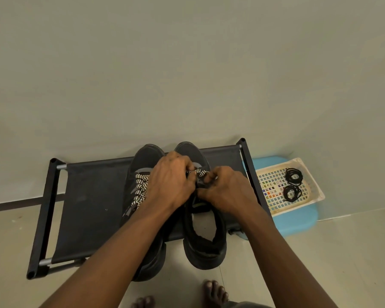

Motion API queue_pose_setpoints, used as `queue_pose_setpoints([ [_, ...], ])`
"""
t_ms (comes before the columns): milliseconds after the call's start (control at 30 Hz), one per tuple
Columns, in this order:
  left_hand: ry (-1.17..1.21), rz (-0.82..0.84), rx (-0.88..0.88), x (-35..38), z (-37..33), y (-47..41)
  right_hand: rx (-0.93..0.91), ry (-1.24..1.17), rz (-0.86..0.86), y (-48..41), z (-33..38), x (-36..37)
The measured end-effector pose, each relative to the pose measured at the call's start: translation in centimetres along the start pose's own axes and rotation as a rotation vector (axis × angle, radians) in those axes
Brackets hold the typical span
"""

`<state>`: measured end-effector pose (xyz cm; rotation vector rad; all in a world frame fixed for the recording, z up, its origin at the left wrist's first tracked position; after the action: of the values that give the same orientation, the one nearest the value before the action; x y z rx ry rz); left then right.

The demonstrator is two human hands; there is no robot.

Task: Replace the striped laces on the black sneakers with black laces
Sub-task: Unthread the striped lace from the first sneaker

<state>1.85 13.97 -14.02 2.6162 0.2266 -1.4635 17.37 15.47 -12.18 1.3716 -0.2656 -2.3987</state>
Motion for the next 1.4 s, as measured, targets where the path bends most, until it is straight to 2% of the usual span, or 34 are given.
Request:
queue_pose_setpoints([
  [133,-0.126,-0.026,0.039,0.3,-0.2,-0.5,-0.056,0.054,-0.029,0.4,0.6,0.2],
  [400,-0.076,0.015,0.125,1.1,-0.3,-1.3,-0.070,0.109,0.004,-0.2,0.4,0.5],
  [667,0.123,-0.021,-0.166,1.2,0.0,-2.0,-0.095,0.111,0.001,-0.2,0.4,0.5],
  [733,0.173,0.002,-0.184,1.1,0.1,-2.2,-0.099,0.095,0.002,-0.2,0.3,0.6],
  [867,0.199,0.124,-0.063,0.4,0.4,-2.6,-0.105,0.096,-0.026,-0.2,0.2,0.9],
  [1000,-0.163,0.140,0.183,0.1,-0.3,-2.4,-0.123,0.135,-0.049,-0.2,0.3,1.1],
  [1167,-0.330,0.088,0.381,-0.3,-0.8,-2.9,-0.142,0.139,-0.055,-0.1,0.4,1.0],
  [1300,-0.354,0.114,0.441,0.1,-1.0,-3.1,-0.161,0.137,-0.073,0.1,0.4,0.8],
  [1400,-0.253,0.091,0.366,0.2,-0.9,-3.2,-0.144,0.112,-0.051,0.0,0.1,0.7],
])
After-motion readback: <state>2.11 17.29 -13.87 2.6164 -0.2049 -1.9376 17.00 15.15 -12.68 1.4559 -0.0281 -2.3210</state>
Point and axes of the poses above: each hand's wrist, its own y-axis away from the middle knuckle, its own x-axis out of the palm, z = x × y, the point moved 1 cm from there along -y, towards the middle knuckle, and after that the axes turned 5 degrees about -x, right-handed, at the moved point
